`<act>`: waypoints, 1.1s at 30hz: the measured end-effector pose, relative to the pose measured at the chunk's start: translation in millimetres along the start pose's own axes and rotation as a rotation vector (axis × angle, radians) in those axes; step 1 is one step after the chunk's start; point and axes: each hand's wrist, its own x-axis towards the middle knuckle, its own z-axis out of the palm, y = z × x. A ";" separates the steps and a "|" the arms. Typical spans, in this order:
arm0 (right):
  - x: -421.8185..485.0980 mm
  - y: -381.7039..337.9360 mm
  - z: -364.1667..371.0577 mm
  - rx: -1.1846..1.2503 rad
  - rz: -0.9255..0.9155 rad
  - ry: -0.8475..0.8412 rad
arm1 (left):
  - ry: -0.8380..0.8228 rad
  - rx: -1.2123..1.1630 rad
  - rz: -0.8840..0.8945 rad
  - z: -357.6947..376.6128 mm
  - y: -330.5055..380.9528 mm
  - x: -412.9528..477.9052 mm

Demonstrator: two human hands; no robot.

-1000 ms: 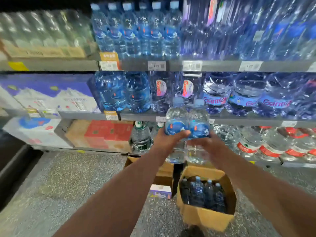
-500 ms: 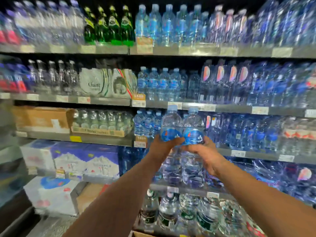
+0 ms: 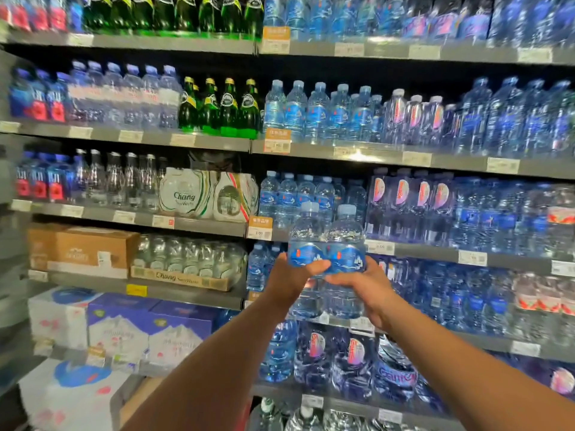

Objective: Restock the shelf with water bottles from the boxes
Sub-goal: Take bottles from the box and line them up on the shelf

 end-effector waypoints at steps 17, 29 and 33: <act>203.3 -10.5 -29.4 0.005 -0.086 0.033 | 0.100 0.033 0.075 35.6 -7.8 204.5; 303.5 -5.6 -26.6 -0.014 -0.161 0.240 | 0.077 0.016 0.136 39.1 -23.7 307.4; 335.0 0.6 -18.6 -0.021 -0.144 0.393 | 0.018 -0.027 0.121 31.3 -26.7 338.3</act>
